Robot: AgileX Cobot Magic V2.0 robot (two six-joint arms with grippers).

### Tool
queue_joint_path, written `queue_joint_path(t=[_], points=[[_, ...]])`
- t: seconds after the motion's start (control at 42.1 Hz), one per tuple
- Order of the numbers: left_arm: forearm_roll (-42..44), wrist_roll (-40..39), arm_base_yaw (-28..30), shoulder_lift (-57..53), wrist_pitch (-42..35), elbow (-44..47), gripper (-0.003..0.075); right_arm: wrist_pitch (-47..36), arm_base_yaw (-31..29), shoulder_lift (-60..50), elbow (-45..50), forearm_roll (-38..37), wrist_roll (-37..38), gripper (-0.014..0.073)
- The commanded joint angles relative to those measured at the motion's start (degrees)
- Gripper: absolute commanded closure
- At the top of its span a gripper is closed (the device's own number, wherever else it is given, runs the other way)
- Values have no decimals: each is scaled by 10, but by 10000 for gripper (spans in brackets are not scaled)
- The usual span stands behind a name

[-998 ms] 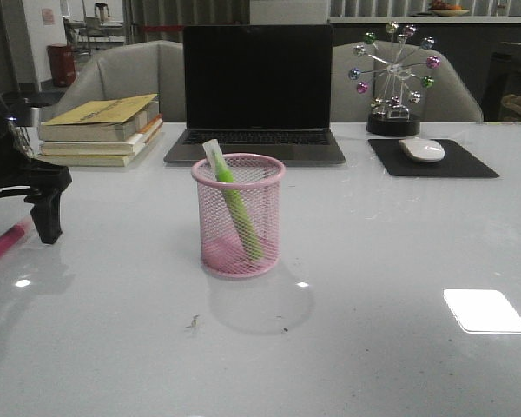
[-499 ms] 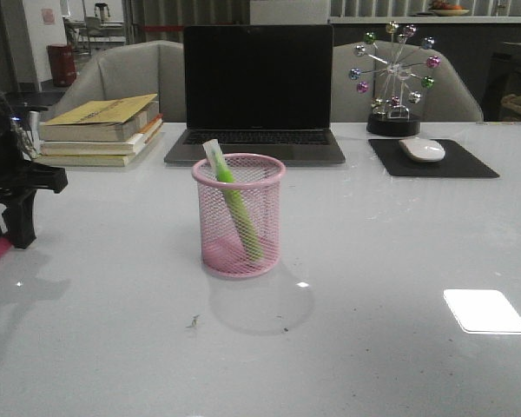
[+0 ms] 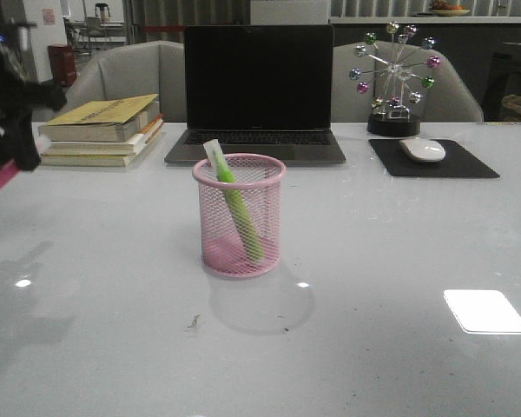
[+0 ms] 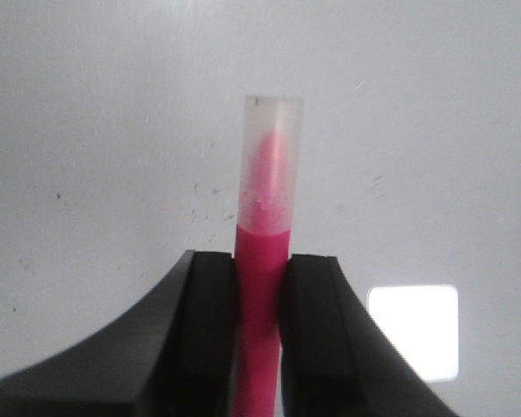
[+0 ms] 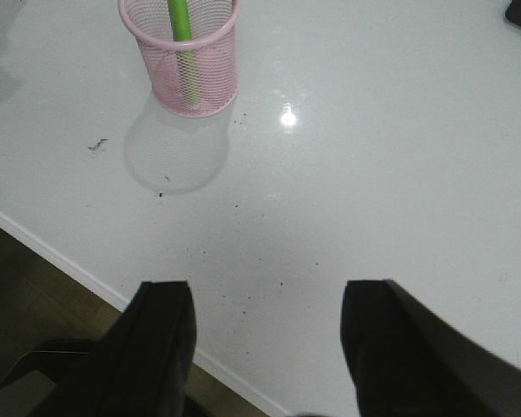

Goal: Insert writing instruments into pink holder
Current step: 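Lift the pink marker upright and carry it over the holder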

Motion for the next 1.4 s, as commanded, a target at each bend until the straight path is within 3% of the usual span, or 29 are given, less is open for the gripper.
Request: queue_joint_path(t=[0.0,0.119,0.261,0.475,0.57,0.713,1.069,1.211,1.378], points=[[-46,30,-14,-86,-46,-16,629,-31,-3,-2,-14,-6,-2,105],[-65,45,-42,-154,-104,-1,629,-31,-3,-2,-14,-6,-2,105],[-81,45,-93,-232,-248,81,629,-31,-3,-2,-14,-6,-2,105],[-81,45,-212,-293,-544,251,629,-31,-3,-2,-14,-6,-2,105],[-80,45,-262,-280,-684,316,629,-31,-3,-2,-14,-6,-2,105],[-76,45,-309,-229,-834,365,629,-31,-3,-2,-14,-6,-2,105],[-74,44,-331,-73,-1074,367,629,-31,-3,-2,-14,-6,-2,105],[-70,41,-331,-38,-1098,367,629,-31,-3,-2,-14,-6,-2,105],[-68,23,-339,-21,-1073,367,629,-31,-3,-2,-14,-6,-2,105]])
